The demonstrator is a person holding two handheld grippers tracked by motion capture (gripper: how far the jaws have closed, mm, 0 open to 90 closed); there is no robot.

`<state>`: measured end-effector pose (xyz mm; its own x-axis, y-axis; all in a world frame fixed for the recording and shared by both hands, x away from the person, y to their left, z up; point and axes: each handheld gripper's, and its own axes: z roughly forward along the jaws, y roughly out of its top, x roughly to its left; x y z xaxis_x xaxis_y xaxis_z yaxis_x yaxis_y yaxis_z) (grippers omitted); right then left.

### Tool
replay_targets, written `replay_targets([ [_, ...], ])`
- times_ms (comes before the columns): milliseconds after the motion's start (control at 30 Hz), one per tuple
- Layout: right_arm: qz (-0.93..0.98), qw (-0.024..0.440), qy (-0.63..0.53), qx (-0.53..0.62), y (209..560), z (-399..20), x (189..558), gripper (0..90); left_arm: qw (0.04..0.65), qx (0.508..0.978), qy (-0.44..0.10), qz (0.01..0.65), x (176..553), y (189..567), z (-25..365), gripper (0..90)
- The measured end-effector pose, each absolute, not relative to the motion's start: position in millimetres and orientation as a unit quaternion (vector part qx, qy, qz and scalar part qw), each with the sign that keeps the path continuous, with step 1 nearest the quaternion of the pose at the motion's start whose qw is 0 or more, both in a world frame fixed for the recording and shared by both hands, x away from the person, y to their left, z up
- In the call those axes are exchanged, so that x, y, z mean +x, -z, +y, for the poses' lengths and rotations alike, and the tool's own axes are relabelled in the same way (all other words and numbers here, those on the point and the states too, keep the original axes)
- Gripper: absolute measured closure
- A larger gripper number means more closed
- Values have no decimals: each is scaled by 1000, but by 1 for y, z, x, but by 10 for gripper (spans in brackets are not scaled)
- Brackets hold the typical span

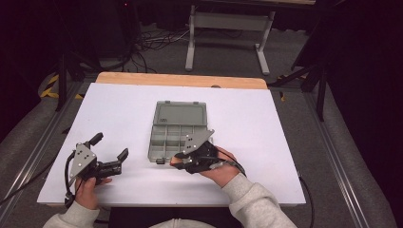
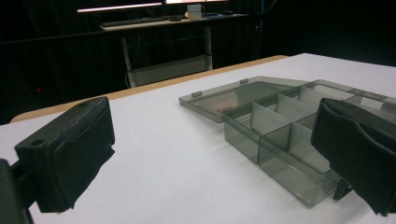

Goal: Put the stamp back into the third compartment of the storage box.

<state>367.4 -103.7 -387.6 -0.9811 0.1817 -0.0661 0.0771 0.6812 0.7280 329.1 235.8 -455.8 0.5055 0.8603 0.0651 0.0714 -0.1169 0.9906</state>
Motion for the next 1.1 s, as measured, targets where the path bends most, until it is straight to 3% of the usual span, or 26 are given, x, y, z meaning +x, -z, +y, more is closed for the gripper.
replay_targets([
  [1100, 898, 107, -402, 143, 369, -109, 399, 660, 562, 662, -349, 353, 330, 456, 236, 6],
])
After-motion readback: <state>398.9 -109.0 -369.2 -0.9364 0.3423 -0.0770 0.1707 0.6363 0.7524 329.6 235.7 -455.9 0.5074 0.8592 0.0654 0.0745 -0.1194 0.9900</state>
